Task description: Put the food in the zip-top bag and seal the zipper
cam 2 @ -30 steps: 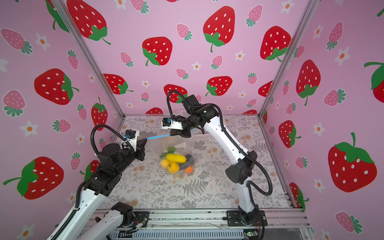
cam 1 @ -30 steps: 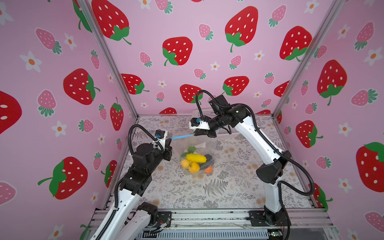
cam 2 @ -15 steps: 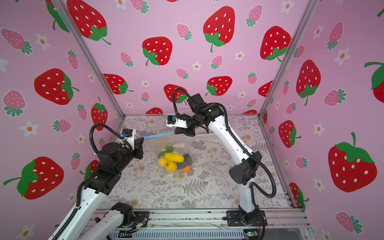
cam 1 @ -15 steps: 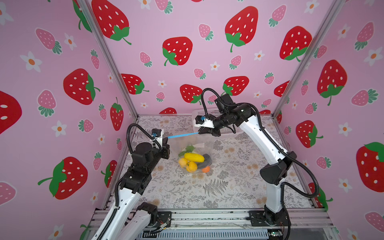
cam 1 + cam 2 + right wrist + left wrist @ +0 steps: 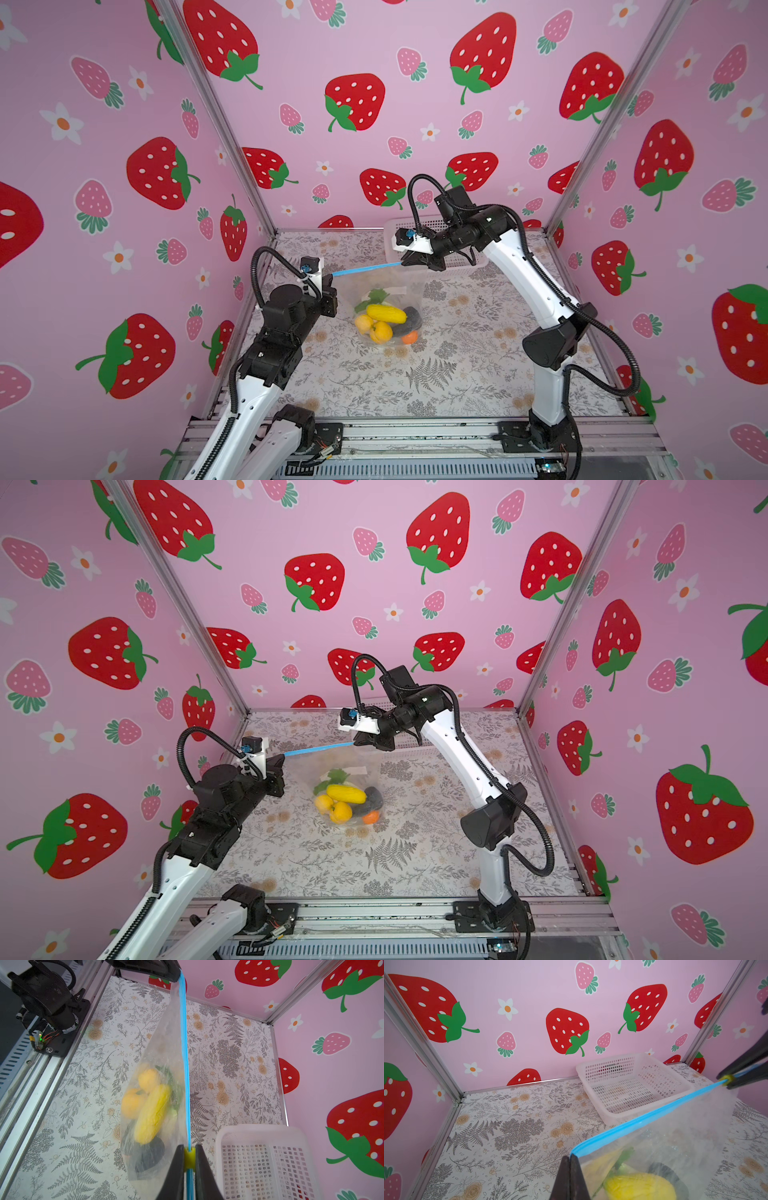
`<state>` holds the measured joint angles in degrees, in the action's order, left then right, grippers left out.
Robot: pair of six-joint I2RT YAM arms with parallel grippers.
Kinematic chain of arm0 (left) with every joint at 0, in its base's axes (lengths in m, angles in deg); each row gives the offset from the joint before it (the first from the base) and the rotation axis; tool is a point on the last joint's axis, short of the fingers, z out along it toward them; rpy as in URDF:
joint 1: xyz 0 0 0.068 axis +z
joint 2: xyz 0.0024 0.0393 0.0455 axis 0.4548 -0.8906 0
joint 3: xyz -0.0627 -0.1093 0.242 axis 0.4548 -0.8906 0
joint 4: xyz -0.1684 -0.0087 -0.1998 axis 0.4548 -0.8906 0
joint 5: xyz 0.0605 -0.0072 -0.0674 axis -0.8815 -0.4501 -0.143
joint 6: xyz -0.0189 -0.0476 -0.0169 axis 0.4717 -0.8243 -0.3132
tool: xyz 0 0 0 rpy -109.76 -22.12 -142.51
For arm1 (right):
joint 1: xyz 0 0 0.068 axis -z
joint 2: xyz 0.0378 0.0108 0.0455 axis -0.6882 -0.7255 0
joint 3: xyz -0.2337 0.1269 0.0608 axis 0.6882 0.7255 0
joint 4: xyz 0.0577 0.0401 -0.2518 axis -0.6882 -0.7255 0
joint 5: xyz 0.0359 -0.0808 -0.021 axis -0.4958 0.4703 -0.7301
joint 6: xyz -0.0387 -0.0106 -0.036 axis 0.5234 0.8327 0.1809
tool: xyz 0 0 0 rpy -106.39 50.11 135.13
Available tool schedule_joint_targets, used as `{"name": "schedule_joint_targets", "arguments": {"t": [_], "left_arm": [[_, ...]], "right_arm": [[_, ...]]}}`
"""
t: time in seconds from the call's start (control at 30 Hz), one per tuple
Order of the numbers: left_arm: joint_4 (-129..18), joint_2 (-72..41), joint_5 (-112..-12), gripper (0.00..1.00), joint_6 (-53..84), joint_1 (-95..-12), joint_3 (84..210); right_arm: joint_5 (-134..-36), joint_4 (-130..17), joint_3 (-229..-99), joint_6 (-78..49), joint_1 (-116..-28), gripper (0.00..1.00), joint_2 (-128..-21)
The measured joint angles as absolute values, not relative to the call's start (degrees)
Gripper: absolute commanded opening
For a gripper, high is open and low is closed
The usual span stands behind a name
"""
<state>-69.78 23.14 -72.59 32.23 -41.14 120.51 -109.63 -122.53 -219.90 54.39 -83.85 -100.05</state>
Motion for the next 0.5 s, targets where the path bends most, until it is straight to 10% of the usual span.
{"name": "schedule_joint_targets", "arguments": {"t": [0.5], "left_arm": [[-69.95, 23.16, -72.63, 0.0, 32.25, -40.87, 120.51]], "right_arm": [[-109.65, -122.5, -219.44, 54.37, -82.66, 0.12, -99.76]]}}
